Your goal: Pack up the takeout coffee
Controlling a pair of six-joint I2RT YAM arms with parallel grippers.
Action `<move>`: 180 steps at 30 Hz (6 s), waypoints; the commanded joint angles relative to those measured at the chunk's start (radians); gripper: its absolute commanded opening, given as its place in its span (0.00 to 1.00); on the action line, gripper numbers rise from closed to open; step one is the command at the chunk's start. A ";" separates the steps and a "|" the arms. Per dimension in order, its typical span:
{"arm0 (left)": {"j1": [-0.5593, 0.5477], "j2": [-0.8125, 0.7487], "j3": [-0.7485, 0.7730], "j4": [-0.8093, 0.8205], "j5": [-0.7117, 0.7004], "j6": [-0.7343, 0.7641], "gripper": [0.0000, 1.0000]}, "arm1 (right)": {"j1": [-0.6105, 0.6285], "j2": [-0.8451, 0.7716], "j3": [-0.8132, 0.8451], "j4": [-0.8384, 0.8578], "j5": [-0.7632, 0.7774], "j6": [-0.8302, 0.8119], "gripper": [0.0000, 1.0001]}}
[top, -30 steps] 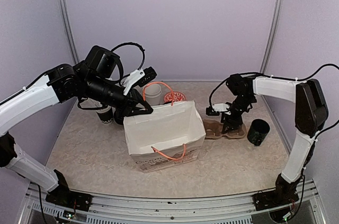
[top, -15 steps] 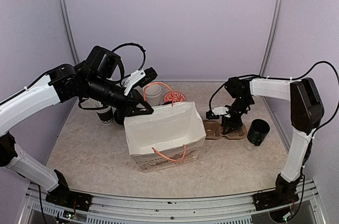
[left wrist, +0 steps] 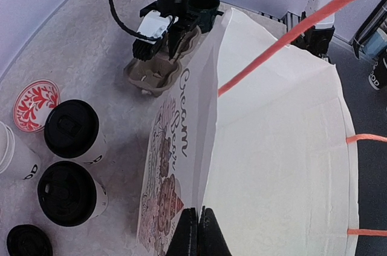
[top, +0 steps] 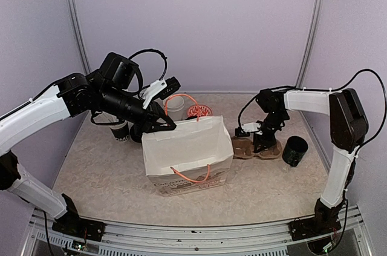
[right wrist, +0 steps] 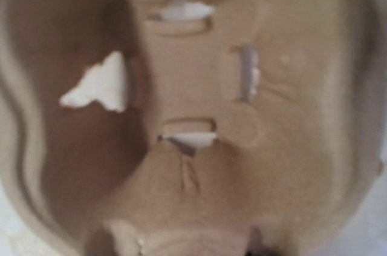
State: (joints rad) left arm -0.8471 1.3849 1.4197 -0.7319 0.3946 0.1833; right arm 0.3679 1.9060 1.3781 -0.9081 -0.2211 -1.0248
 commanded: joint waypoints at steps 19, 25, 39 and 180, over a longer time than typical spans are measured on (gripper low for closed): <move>0.038 0.058 0.025 0.043 0.102 0.017 0.00 | -0.012 -0.284 0.475 -0.249 -0.565 0.146 0.17; 0.052 0.105 0.061 0.042 0.141 -0.002 0.00 | 0.063 -0.319 0.620 -0.301 -0.784 0.176 0.16; 0.052 0.182 0.164 0.031 0.210 -0.047 0.00 | 0.383 -0.273 0.726 -0.317 -0.879 0.219 0.16; 0.196 -0.184 -0.192 0.423 -0.078 -0.176 0.63 | 0.602 -0.054 0.259 -0.363 0.075 0.235 0.37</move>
State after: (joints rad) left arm -0.6575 1.2236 1.2232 -0.3298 0.3313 0.0143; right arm 0.9539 1.8942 1.6054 -1.2072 -0.1303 -0.7937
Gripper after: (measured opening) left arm 0.622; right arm 0.348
